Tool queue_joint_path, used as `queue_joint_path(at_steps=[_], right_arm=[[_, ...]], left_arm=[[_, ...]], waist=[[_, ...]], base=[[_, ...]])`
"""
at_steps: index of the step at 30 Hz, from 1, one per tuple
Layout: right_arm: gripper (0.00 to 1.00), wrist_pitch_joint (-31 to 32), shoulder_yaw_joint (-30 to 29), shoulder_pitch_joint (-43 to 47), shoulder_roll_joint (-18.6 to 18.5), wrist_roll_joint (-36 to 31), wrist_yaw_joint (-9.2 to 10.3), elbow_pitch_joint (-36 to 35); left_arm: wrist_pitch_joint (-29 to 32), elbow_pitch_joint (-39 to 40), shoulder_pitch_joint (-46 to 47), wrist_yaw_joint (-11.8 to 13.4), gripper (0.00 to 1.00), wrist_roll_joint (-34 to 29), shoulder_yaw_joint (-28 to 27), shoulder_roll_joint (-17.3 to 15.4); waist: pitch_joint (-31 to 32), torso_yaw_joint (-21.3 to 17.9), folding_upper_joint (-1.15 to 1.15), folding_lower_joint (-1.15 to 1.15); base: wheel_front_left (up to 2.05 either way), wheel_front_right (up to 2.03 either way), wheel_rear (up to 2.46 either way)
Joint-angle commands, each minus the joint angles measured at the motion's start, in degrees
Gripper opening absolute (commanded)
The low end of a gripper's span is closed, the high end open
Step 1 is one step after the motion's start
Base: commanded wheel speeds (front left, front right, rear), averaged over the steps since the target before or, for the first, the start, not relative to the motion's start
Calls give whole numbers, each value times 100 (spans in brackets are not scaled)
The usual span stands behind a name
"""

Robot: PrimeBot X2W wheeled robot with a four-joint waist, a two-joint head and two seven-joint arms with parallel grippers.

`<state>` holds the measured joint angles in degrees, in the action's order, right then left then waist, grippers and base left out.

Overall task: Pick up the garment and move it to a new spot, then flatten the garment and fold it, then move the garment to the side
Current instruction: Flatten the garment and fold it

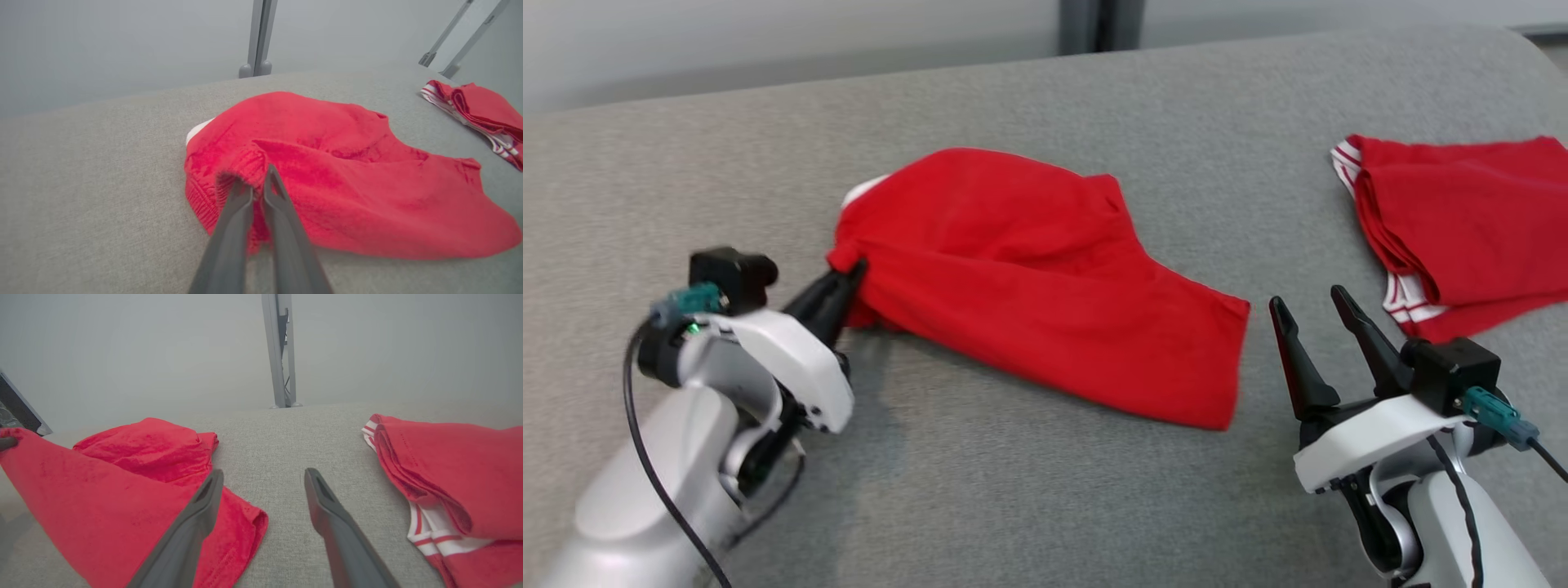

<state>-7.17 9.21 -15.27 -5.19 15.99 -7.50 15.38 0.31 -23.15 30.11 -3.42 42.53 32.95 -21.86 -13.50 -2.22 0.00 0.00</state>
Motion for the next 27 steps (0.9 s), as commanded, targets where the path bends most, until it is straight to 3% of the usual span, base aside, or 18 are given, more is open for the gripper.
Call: queue_joint_path(at_steps=[1,10,11,12,13,20,27], right_arm=[[100,-63,3,-92,5,-26,3,18],[100,-215,257,-397,63,-11,3,165],[100,-230,280,-426,72,-2,3,183],[100,-254,300,-445,80,4,3,203],[100,-266,312,-458,86,-4,3,224],[100,-352,332,-491,86,-63,3,329],[100,-394,487,-321,-65,0,3,313]], left_arm=[[102,-177,236,45,0,-32,-12,-75],[572,-1572,1136,-16,0,-161,57,-170],[577,-1713,1220,-11,16,-179,68,-166],[549,-1850,1302,-4,69,-227,87,-162],[514,-1980,1377,23,100,-285,109,-159],[-65,-2528,1716,-41,100,-408,127,-6],[-994,-2533,1483,-192,100,-266,22,156]], waist=[[-204,-230,0,0],[-536,-693,0,0],[-559,-721,0,0],[-580,-744,0,0],[-593,-755,0,0],[-536,-609,0,0],[-168,-124,0,0]], base=[[0,0,0],[0,0,0],[0,0,0],[0,0,0],[0,0,0],[0,0,0],[0,0,0]])
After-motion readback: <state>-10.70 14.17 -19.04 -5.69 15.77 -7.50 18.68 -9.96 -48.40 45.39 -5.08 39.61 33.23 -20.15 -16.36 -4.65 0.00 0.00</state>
